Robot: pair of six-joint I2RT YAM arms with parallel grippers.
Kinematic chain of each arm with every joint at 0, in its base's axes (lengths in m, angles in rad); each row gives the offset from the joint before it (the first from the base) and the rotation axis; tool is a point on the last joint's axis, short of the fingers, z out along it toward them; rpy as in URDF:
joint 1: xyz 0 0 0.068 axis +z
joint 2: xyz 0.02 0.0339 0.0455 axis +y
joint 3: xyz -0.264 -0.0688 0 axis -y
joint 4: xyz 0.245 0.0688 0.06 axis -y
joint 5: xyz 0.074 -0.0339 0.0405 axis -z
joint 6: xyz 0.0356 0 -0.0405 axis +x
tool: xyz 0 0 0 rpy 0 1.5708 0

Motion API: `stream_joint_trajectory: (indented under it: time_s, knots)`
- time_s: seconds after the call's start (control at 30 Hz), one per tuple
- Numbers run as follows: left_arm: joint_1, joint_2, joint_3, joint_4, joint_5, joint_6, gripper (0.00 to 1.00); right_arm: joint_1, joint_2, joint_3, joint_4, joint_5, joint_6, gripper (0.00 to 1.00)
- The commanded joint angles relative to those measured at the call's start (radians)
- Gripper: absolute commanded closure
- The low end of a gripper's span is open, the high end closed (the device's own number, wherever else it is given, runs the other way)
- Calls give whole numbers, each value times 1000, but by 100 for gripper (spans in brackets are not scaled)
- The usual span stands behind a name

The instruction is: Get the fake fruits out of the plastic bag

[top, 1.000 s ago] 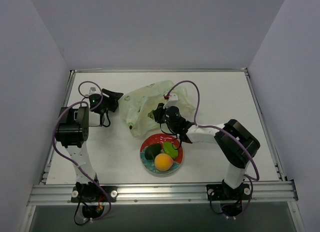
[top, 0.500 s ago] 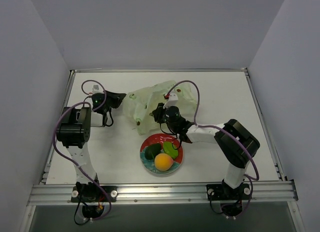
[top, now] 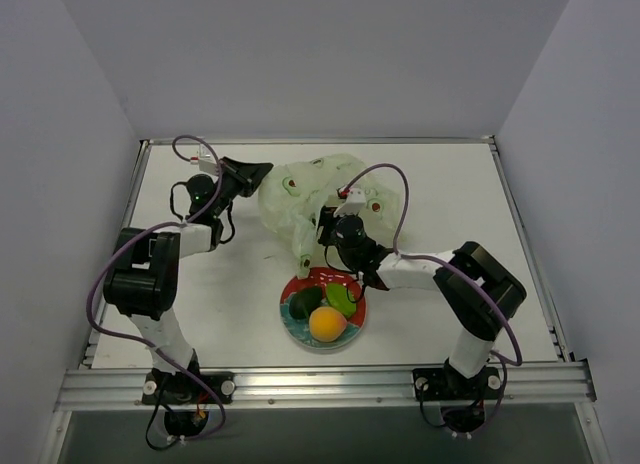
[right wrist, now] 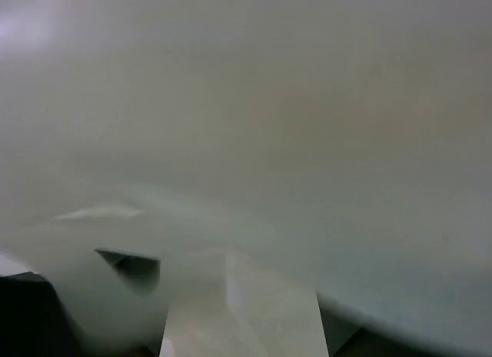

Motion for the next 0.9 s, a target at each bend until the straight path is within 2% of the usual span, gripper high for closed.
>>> stream_joint_trajectory:
  time_s: [0.0, 0.1, 0.17, 0.23, 0.27, 0.3, 0.33, 0.37, 0.47, 0.6, 0.7, 0.77, 0.83, 0.87]
  knots:
    - [-3, -25, -23, 181, 31, -64, 98, 4, -36, -17, 49, 95, 39, 36]
    - [-10, -20, 6, 95, 41, -17, 98, -4, -19, -6, 26, 121, 62, 27]
    - [-5, -16, 10, 54, 31, 9, 98, -5, -13, 2, 12, 137, 64, 26]
    - [-11, -14, -8, 94, 30, -81, 98, -16, -11, 11, -17, 170, 77, 26]
    - [-19, -22, -14, 187, 30, -87, 98, -19, -9, 15, -48, 187, 85, 27]
    - [-29, -55, 12, 150, 36, -66, 98, -24, -6, 28, -65, 215, 91, 27]
    - [-31, -81, 33, 60, 28, 36, 98, -34, 0, 38, -86, 221, 120, 27]
    - [-30, -107, 53, -145, 15, 90, 98, -39, 12, 52, -108, 227, 134, 27]
    - [-17, -119, 81, -277, -21, 213, 98, -45, 58, 123, -229, 259, 176, 27]
    - [3, -37, 41, -184, -15, 176, 98, -45, 109, 180, -264, 282, 240, 15]
    - [6, 3, 29, -151, -19, 166, 96, -45, 158, 244, -304, 273, 271, 12]
    - [7, 23, 33, -148, -25, 167, 84, -45, 191, 273, -310, 270, 286, 11]
    - [10, 35, 35, -138, -28, 161, 68, -45, 231, 298, -322, 269, 303, 9]
    - [12, 46, 35, -136, -30, 161, 53, -45, 245, 319, -339, 269, 312, 9]
